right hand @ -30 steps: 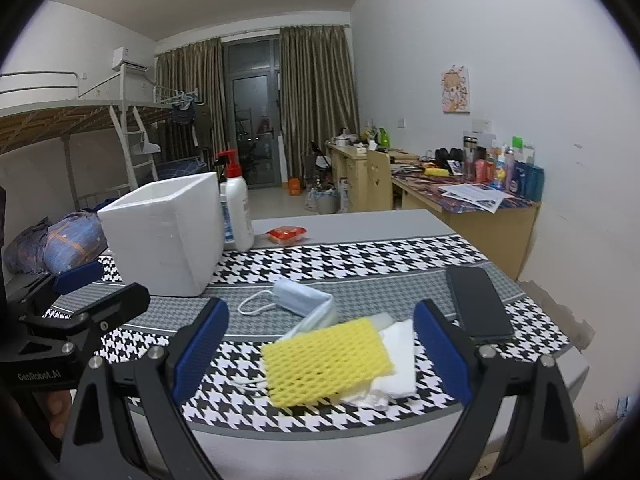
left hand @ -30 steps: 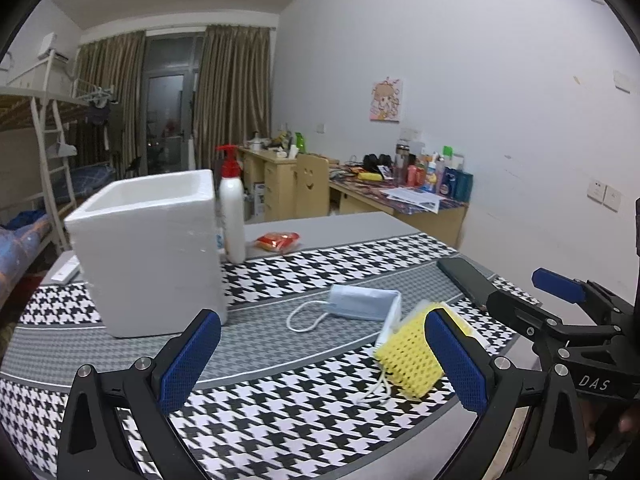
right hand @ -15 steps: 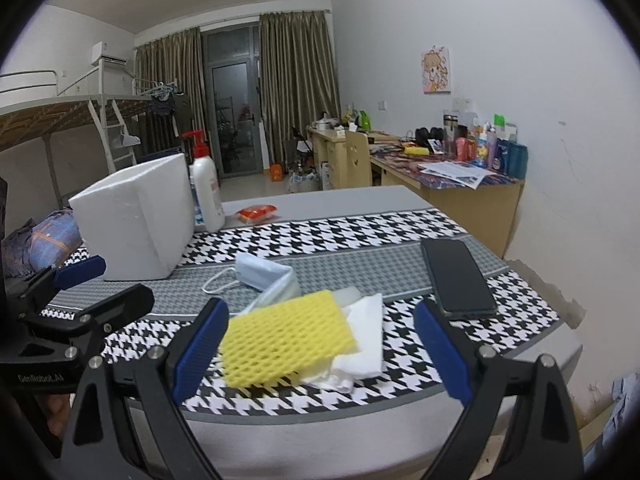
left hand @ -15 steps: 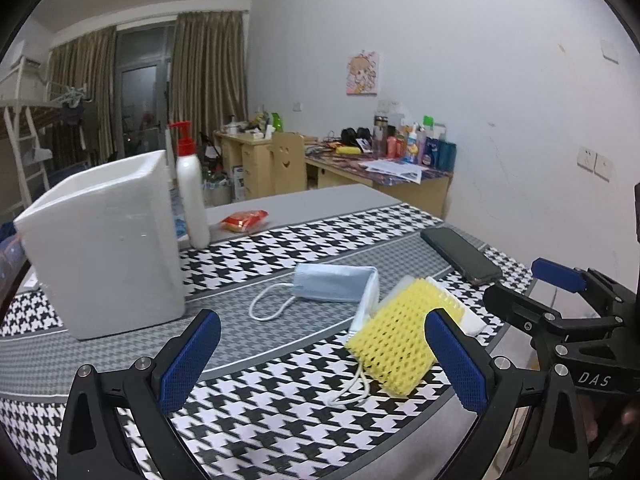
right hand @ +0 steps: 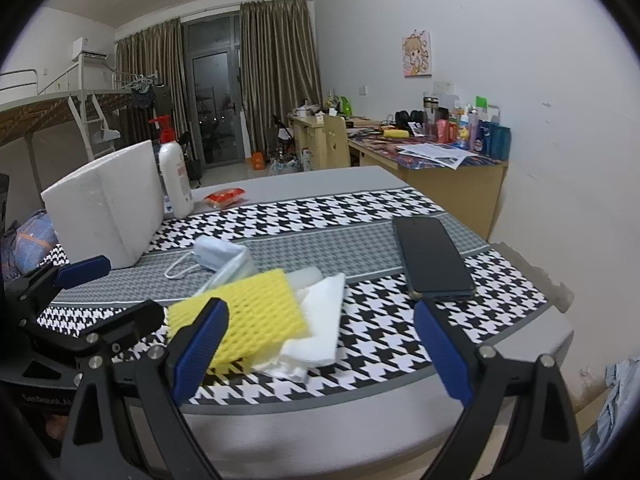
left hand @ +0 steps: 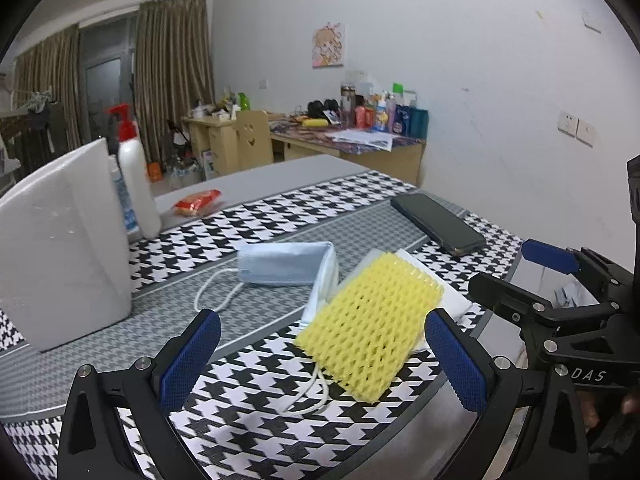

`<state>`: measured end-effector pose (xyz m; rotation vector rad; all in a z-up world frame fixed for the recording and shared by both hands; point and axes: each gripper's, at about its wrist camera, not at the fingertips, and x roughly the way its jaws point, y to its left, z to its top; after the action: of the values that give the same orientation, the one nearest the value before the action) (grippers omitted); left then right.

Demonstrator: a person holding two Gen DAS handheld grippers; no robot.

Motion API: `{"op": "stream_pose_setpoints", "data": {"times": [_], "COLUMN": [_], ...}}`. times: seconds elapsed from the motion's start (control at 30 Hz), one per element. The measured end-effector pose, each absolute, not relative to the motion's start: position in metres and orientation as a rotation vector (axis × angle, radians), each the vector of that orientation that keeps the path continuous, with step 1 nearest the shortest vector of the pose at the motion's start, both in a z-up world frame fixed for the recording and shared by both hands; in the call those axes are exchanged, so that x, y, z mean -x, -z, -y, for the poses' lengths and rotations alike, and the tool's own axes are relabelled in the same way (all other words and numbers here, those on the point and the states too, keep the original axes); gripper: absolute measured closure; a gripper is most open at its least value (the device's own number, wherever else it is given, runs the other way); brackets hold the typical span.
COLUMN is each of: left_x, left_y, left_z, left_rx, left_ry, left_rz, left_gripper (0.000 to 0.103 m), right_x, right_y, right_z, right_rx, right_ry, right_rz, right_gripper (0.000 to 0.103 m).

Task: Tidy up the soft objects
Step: 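Lower both grippers toward the blue face mask and yellow mesh sponge, then close the left gripper on the edge of the blue face mask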

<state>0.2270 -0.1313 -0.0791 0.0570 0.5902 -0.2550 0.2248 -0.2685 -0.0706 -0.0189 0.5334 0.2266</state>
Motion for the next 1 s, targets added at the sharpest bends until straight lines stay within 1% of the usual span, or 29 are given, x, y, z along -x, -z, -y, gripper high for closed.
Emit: {"op": "stream_pose_setpoints", "data": {"times": [0.03, 0.13, 0.2, 0.27, 0.33, 0.53, 0.6, 0.67, 0.73, 0.77, 0.83, 0.9, 0.97, 1.0], "left_x": [-0.229, -0.232, -0.237, -0.241, -0.245, -0.249, -0.251, -0.253, -0.254, -0.254, -0.255, -0.254, -0.252, -0.251], "left_y": [0.081, 0.084, 0.089, 0.094, 0.099, 0.105, 0.109, 0.112, 0.116, 0.117, 0.120, 0.123, 0.123, 0.124], "left_z": [0.133, 0.139, 0.144, 0.147, 0.149, 0.156, 0.160, 0.163, 0.166, 0.166, 0.168, 0.171, 0.173, 0.174], "left_rx": [-0.058, -0.069, -0.085, -0.098, -0.106, -0.120, -0.131, -0.142, -0.152, -0.157, -0.169, -0.190, -0.204, -0.207], "left_ry": [0.264, 0.287, 0.298, 0.309, 0.317, 0.345, 0.354, 0.365, 0.378, 0.381, 0.385, 0.381, 0.385, 0.395], "left_rz": [-0.595, -0.606, -0.626, -0.659, -0.684, -0.696, -0.710, -0.728, -0.749, -0.754, -0.766, -0.766, -0.760, -0.762], "left_gripper": [0.001, 0.007, 0.013, 0.024, 0.028, 0.032, 0.035, 0.046, 0.049, 0.056, 0.065, 0.070, 0.078, 0.080], "right_x": [-0.225, -0.228, -0.229, -0.229, -0.231, -0.236, -0.238, -0.239, -0.240, -0.241, -0.242, -0.243, -0.244, -0.245], "right_y": [0.072, 0.076, 0.078, 0.079, 0.080, 0.084, 0.087, 0.089, 0.090, 0.091, 0.093, 0.094, 0.095, 0.095], "right_z": [0.270, 0.276, 0.280, 0.282, 0.284, 0.285, 0.286, 0.287, 0.287, 0.287, 0.289, 0.290, 0.292, 0.293], "right_rx": [0.020, 0.020, 0.016, 0.014, 0.015, 0.008, 0.001, -0.001, -0.004, -0.005, -0.007, -0.011, -0.018, -0.022], "right_ry": [-0.222, -0.202, -0.194, -0.189, -0.185, -0.193, -0.196, -0.198, -0.200, -0.199, -0.196, -0.193, -0.191, -0.190], "right_rz": [-0.537, -0.549, -0.552, -0.556, -0.560, -0.572, -0.578, -0.584, -0.589, -0.592, -0.597, -0.599, -0.603, -0.606], "right_gripper": [0.007, 0.007, 0.007, 0.007, 0.007, 0.007, 0.007, 0.007, 0.007, 0.007, 0.007, 0.007, 0.007, 0.007]}}
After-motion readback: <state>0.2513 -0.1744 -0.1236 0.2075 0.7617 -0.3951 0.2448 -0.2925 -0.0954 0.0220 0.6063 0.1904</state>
